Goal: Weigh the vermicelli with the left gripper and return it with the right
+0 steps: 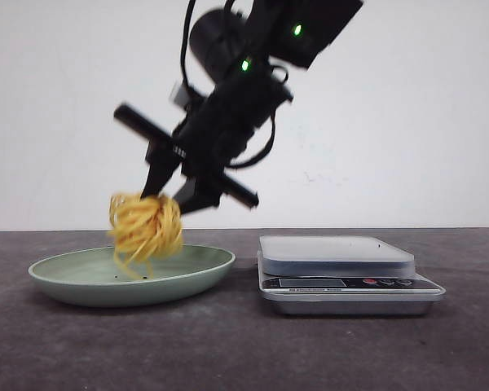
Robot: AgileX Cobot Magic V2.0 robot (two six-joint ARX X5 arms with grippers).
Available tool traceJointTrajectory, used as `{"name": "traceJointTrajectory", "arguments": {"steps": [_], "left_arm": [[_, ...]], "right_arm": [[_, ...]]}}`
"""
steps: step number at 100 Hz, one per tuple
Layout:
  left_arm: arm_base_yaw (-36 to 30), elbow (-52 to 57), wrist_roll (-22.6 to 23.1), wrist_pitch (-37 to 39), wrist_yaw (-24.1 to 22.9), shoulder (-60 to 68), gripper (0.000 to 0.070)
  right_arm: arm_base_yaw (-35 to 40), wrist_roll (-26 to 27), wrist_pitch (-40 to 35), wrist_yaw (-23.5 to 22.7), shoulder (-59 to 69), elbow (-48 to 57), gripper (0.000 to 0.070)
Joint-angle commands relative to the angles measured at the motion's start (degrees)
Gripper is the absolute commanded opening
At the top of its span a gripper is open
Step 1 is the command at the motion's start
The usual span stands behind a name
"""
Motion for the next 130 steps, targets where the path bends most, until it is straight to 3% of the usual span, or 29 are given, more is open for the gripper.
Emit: {"name": "traceJointTrajectory", "arguments": {"steps": [1, 22, 26, 35, 40, 59, 76, 105, 130], "left_arm": [[-0.3, 0.8, 0.2, 0.5, -0.3, 0.1, 0.0228], [-0.3, 0.8, 0.2, -0.3, -0.3, 0.1, 0.0229], [-0.3, 0.8, 0.2, -0.7, -0.3, 0.1, 0.0229], [-0.3, 0.8, 0.2, -1.0, -0.3, 0.1, 0.0229], [-0.3, 0.8, 0.2, -1.0, -0.3, 0.1, 0.0229], [-0.3, 0.8, 0.5, -0.6, -0.3, 0.1, 0.0229], [-0.3, 0.8, 1.3, 0.5, -0.3, 0.1, 0.0229], [-0.3, 0.8, 1.8, 4.8, -0.3, 0.2, 0.0229], [-0.3, 0.0, 3.4, 8.5, -0.8, 1.1, 0.0229]], "right_arm": [[1.2, 0.8, 1.1, 0.5, 1.3, 1.1, 0.0], [1.8, -2.2, 1.0, 1.4, 2.1, 1.1, 0.0012], [1.9, -2.2, 1.2, 1.3, 2.1, 1.1, 0.0073], [1.9, -2.2, 1.5, 1.3, 2.1, 1.1, 0.0284], [1.9, -2.2, 1.5, 1.3, 2.0, 1.1, 0.034], [0.7, -4.6, 0.9, 1.7, -0.6, 1.3, 0.0343], [-1.9, -12.3, -4.8, 3.7, -9.9, 1.4, 0.0342], [-3.3, -30.0, -23.0, 19.4, -36.2, 1.4, 0.0343], [-2.4, -31.5, -38.2, 27.1, -57.0, 1.3, 0.0343]]}}
